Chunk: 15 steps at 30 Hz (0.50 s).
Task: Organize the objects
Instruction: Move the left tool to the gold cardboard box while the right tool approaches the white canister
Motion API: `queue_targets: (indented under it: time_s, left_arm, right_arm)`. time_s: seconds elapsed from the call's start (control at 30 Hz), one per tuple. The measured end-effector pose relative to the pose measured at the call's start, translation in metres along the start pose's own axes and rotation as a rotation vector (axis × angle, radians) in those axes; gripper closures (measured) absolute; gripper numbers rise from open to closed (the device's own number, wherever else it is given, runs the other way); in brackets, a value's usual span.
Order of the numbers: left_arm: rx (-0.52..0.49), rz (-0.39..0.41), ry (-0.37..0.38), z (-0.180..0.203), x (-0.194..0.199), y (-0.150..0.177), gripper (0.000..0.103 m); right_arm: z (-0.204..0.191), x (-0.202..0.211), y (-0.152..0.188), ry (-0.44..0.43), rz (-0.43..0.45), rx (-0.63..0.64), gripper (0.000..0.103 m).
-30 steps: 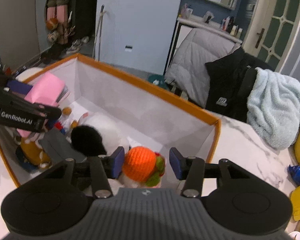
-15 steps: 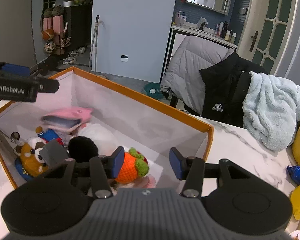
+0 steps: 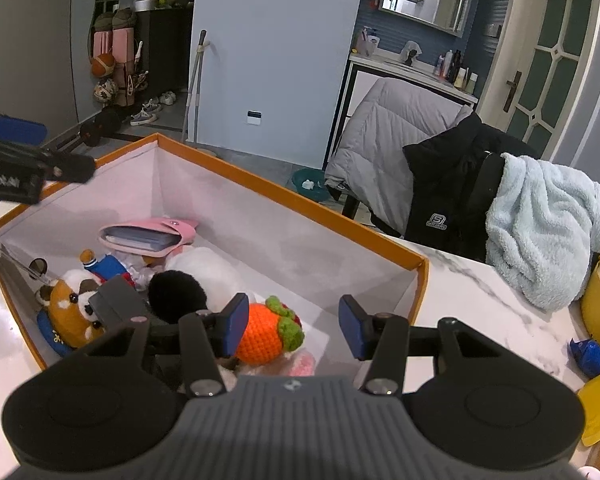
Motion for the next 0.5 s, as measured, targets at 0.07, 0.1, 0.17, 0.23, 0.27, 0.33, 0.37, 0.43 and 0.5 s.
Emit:
queue_targets:
  time_s: [0.07,0.1,0.17,0.23,0.27,0.33,0.37,0.43,0.5]
  left_arm:
    - [0.005,0.002,-0.007,-0.007,0.004,0.000,0.005]
    - [0.006,0.001,-0.012,-0.010,0.007,0.000,0.005]
    - [0.003,-0.001,-0.017,-0.017,0.012,0.000,0.005]
    - [-0.004,0.007,-0.021,-0.024,0.021,0.000,0.005]
    - [-0.009,0.012,-0.027,-0.028,0.026,-0.001,0.005]
    - [-0.015,0.021,-0.039,-0.036,0.036,-0.001,0.005]
    - [-0.015,0.024,-0.044,-0.041,0.041,-0.002,0.005]
    - [-0.011,0.033,-0.055,-0.052,0.051,-0.002,0.005]
    - [0.001,0.042,-0.064,-0.061,0.060,-0.002,0.005]
  right_arm:
    - [-0.002,0.003,0.000,0.001,0.002,0.006,0.051]
    - [-0.004,0.004,-0.001,0.001,0.002,0.010,0.051]
    - [-0.007,0.007,-0.001,-0.002,0.004,0.026,0.051]
    - [-0.011,0.012,-0.002,0.002,0.002,0.041,0.051]
    - [-0.013,0.015,-0.002,0.003,0.002,0.045,0.050]
    - [-0.016,0.021,-0.003,0.007,0.005,0.051,0.050]
    - [-0.019,0.025,-0.004,0.009,0.007,0.057,0.050]
    - [-0.024,0.033,-0.006,0.012,0.013,0.070,0.050]
    - [-0.030,0.042,-0.009,0.015,0.021,0.081,0.050]
Point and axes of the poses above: each gripper's, at about its wrist camera, not at the fingertips, and x roughly against the way its jaws point, z to its right, y to its underside, the point moved 2 cm from there along -x, roughly the way its jaws point, and after that the axes turned 13 degrees about -y, right-handed, at the moved point
